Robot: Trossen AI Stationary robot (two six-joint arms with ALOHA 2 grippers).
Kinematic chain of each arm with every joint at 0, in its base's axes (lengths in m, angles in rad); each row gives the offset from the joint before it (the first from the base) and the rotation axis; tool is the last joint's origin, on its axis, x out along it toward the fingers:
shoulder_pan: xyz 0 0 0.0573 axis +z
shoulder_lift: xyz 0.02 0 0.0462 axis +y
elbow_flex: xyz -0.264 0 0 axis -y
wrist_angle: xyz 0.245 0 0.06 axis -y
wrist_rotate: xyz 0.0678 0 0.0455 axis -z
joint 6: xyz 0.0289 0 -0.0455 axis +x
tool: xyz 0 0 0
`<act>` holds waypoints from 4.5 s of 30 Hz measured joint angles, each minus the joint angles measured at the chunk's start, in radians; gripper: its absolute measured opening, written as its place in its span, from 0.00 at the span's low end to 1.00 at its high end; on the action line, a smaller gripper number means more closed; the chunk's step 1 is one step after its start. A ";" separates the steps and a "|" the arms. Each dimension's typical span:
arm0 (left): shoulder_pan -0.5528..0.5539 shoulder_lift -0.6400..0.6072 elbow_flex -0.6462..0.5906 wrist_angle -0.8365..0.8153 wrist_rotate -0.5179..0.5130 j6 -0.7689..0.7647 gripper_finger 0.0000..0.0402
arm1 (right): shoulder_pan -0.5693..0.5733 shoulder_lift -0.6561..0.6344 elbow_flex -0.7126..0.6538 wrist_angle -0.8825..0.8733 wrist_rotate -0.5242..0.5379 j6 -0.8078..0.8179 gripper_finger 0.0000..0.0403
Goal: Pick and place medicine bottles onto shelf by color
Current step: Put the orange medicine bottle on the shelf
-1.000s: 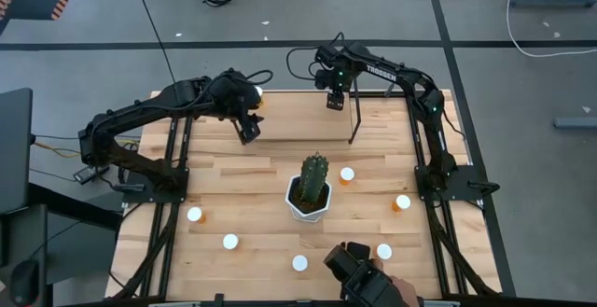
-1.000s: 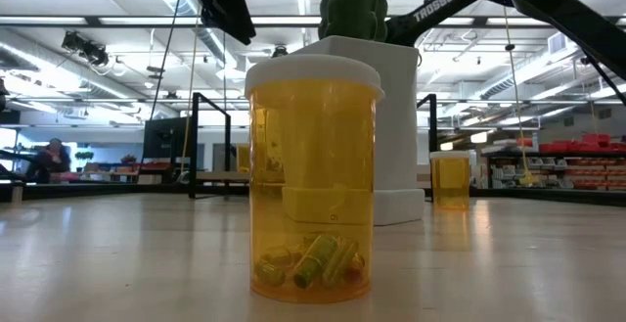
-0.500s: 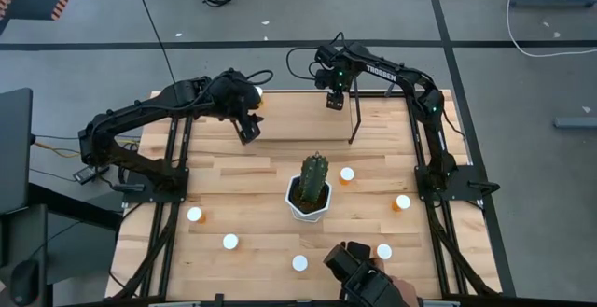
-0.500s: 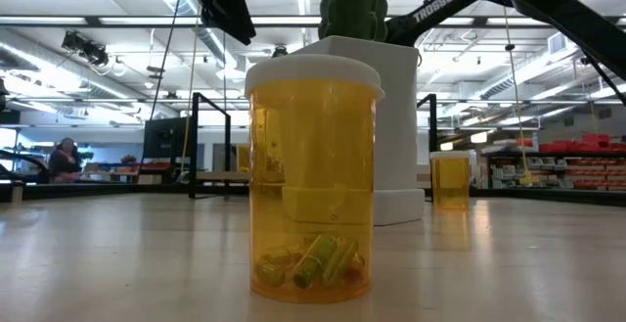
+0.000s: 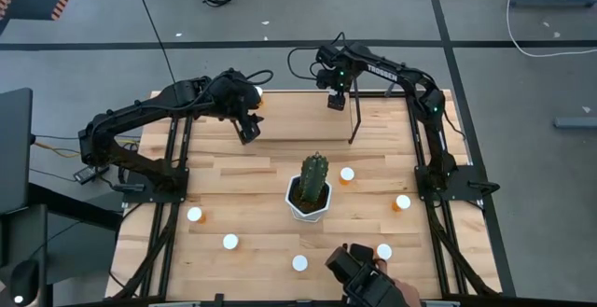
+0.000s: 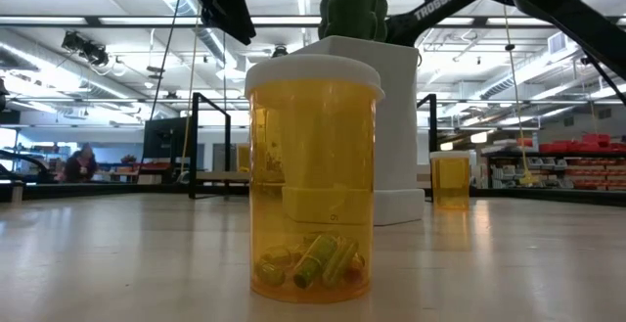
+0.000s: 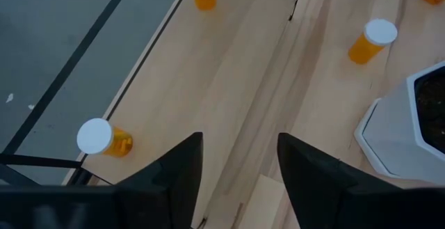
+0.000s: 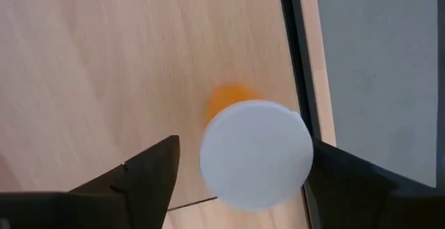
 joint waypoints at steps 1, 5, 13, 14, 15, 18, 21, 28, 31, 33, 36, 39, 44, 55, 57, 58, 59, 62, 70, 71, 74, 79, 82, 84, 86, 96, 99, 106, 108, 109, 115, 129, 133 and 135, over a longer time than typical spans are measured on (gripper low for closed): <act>0.000 0.000 0.000 0.000 0.000 0.003 0.49 | 0.000 -0.004 0.000 -0.002 0.001 0.005 0.76; 0.000 0.000 0.000 0.000 0.000 0.005 0.50 | 0.003 -0.023 0.000 -0.010 0.006 0.017 0.78; 0.000 0.000 0.000 0.000 0.000 0.005 0.51 | 0.002 -0.108 0.000 -0.005 0.011 0.022 0.80; 0.000 0.000 0.000 0.000 0.000 0.005 0.51 | 0.002 -0.123 0.000 -0.004 0.011 0.028 0.80; 0.000 0.000 0.000 0.000 0.000 0.005 0.51 | 0.003 -0.140 0.000 -0.004 0.009 0.039 0.80; 0.000 0.000 0.000 -0.007 0.000 0.005 0.50 | 0.012 -0.187 0.000 0.008 0.002 0.085 0.80; 0.000 0.000 0.000 -0.037 0.000 0.005 0.50 | 0.029 -0.239 0.000 0.049 -0.002 0.132 0.80; -0.015 -0.049 -0.001 -0.166 0.000 -0.052 0.50 | 0.084 -0.363 0.000 0.114 -0.005 0.247 0.80; -0.036 -0.089 -0.001 -0.184 0.000 -0.107 0.49 | 0.104 -0.407 0.000 0.111 -0.005 0.304 0.80; -0.049 -0.112 0.000 -0.220 0.001 -0.156 0.48 | 0.117 -0.434 0.000 0.111 -0.005 0.339 0.80; -0.075 -0.143 0.000 -0.288 -0.001 -0.239 0.47 | 0.139 -0.475 0.000 0.111 -0.005 0.389 0.80; -0.108 -0.164 0.000 -0.348 -0.002 -0.322 0.46 | 0.160 -0.518 0.000 0.110 -0.005 0.435 0.80; -0.189 -0.186 0.000 -0.376 -0.022 -0.468 0.46 | 0.192 -0.594 0.000 0.062 0.010 0.496 0.80; -0.448 -0.188 0.000 -0.381 -0.156 -0.793 0.46 | 0.287 -0.742 0.000 -0.177 0.052 0.643 0.80; -0.484 -0.187 0.000 -0.381 -0.166 -0.837 0.46 | 0.305 -0.767 0.000 -0.187 0.089 0.654 0.80; -0.499 -0.187 0.000 -0.381 -0.173 -0.860 0.46 | 0.313 -0.779 0.000 -0.187 0.104 0.664 0.80; -0.513 -0.187 0.000 -0.381 -0.178 -0.886 0.46 | 0.320 -0.791 0.000 -0.187 0.116 0.677 0.80; -0.546 -0.187 0.000 -0.383 -0.181 -0.936 0.46 | 0.341 -0.820 0.000 -0.186 0.130 0.714 0.80; -0.553 -0.187 0.000 -0.458 -0.202 -0.885 0.46 | 0.402 -0.869 0.000 -0.239 0.130 0.805 0.80; -0.542 -0.187 0.000 -0.458 -0.184 -0.873 0.46 | 0.413 -0.876 0.000 -0.256 0.130 0.822 0.80; -0.532 -0.184 0.000 -0.479 -0.112 -0.848 0.46 | 0.436 -0.892 0.000 -0.287 0.134 0.832 0.80; -0.587 -0.138 0.000 -0.630 -0.064 -0.728 0.46 | 0.442 -0.901 0.000 -0.292 0.169 0.824 0.80; -0.609 -0.105 0.000 -0.659 -0.042 -0.651 0.49 | 0.439 -0.900 0.000 -0.292 0.188 0.817 0.80; -0.611 -0.096 -0.001 -0.659 0.003 -0.618 0.54 | 0.439 -0.898 0.000 -0.292 0.194 0.803 0.80; -0.618 -0.084 0.000 -0.664 0.035 -0.605 0.60 | 0.439 -0.896 0.000 -0.292 0.206 0.801 0.80; -0.630 -0.048 0.000 -0.667 0.040 -0.919 0.84 | 0.440 -0.896 0.000 -0.294 0.216 0.817 0.80; -0.665 -0.017 -0.001 -0.662 0.061 -0.911 0.85 | 0.440 -0.896 0.000 -0.294 0.216 0.804 0.80; -0.780 0.094 -0.001 -0.661 0.024 -0.603 0.81 | 0.440 -0.896 0.000 -0.294 0.216 0.765 0.80; -0.795 0.117 -0.022 -0.654 0.014 -0.540 0.80 | 0.440 -0.896 0.000 -0.294 0.211 0.775 0.80; -0.798 0.120 -0.048 -0.654 0.016 -0.524 0.79 | 0.440 -0.896 0.000 -0.294 0.207 0.779 0.80; -0.787 0.100 -0.237 -0.653 0.151 -0.518 0.74 | 0.440 -0.896 0.000 -0.295 0.201 0.782 0.80; -0.921 -0.126 -0.563 -0.464 0.158 -0.526 0.71 | 0.440 -0.896 0.000 -0.294 0.207 0.774 0.80; -0.961 -0.171 -0.611 -0.380 0.198 -0.545 0.71 | 0.440 -0.896 0.000 -0.294 0.208 0.775 0.80; -0.985 -0.182 -0.619 -0.329 0.205 -0.551 0.71 | 0.440 -0.896 0.000 -0.295 0.208 0.779 0.80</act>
